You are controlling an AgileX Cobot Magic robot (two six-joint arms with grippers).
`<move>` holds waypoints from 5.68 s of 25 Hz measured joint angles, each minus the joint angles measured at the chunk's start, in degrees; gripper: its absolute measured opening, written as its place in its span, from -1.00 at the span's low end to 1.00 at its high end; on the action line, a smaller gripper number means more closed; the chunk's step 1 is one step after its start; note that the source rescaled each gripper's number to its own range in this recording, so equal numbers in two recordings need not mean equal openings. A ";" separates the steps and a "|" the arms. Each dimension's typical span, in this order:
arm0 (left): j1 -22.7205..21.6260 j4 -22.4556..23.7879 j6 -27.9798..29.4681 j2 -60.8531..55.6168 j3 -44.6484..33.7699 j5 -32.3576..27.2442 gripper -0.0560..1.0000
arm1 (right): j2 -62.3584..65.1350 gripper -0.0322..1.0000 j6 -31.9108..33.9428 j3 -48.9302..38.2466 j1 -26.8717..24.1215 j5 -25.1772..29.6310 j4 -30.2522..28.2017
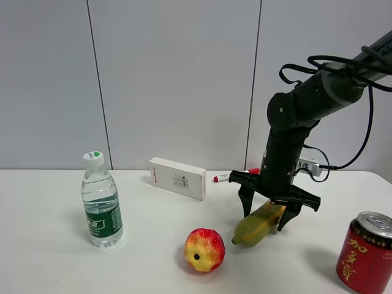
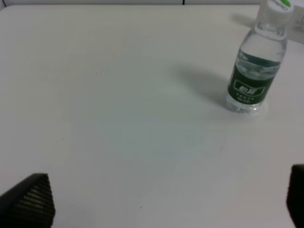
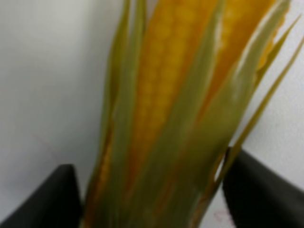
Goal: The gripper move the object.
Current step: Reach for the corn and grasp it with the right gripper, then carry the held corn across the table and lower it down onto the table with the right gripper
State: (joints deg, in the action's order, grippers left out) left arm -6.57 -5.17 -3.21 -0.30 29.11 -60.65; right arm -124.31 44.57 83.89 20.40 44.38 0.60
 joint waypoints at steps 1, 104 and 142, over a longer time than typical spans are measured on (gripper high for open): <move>0.00 0.00 0.00 0.00 0.00 0.00 1.00 | 0.00 -0.79 0.00 0.00 0.00 0.07 0.00; 0.00 0.00 0.00 0.00 0.00 0.00 1.00 | -31.53 -0.94 -25.67 54.63 16.96 -17.21 15.15; 0.00 0.00 0.00 0.00 0.00 0.00 1.00 | -33.79 -0.11 -19.39 54.80 16.85 -14.92 15.68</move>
State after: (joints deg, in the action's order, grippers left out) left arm -6.57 -5.17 -3.21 -0.30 29.11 -60.65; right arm -158.10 25.18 138.69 37.25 29.47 16.28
